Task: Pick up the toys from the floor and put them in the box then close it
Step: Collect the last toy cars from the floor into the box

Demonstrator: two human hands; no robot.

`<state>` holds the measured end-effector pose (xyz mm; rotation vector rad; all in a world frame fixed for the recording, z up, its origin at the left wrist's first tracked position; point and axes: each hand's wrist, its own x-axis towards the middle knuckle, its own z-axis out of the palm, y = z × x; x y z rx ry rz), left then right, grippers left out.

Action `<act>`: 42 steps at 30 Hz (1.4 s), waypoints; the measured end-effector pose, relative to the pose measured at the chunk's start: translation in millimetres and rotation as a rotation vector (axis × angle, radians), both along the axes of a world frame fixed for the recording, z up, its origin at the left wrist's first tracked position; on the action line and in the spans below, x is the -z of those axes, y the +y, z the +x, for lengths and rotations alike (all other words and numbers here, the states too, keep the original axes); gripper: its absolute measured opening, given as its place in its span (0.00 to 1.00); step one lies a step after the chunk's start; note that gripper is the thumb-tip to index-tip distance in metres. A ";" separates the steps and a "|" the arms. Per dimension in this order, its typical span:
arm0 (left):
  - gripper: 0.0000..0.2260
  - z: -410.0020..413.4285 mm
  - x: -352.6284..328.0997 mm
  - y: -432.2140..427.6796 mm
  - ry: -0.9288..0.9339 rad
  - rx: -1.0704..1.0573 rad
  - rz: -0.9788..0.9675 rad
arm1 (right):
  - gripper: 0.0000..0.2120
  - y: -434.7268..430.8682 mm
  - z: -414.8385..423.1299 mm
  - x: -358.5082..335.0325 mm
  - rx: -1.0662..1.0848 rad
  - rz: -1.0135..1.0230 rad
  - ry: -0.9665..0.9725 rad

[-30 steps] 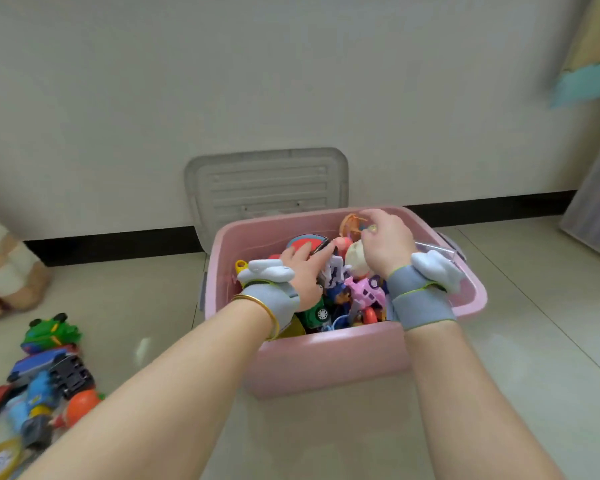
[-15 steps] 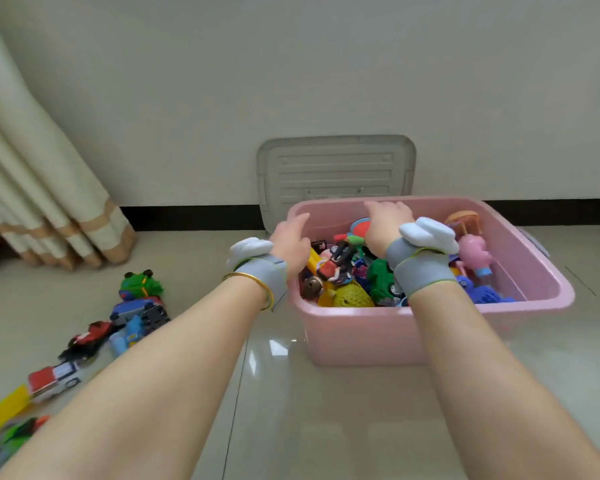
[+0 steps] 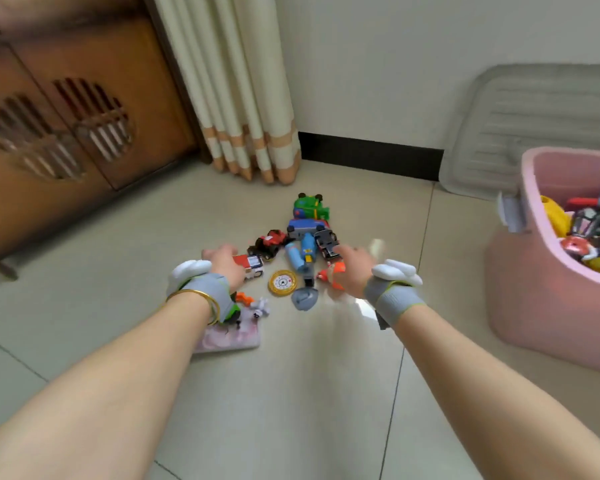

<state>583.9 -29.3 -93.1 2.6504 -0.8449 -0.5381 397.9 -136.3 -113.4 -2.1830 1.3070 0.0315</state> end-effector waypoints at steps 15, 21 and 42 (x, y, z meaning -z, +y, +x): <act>0.57 42.7 71.8 60.1 0.132 0.240 0.358 | 0.43 -21.1 67.4 67.8 -0.163 -0.152 0.281; 0.45 7.4 77.6 45.1 0.116 0.298 0.289 | 0.33 -7.4 59.6 74.5 -0.265 -0.255 0.282; 0.17 -32.3 44.4 40.1 0.211 0.486 0.340 | 0.36 28.4 -24.6 61.5 -0.296 0.006 0.082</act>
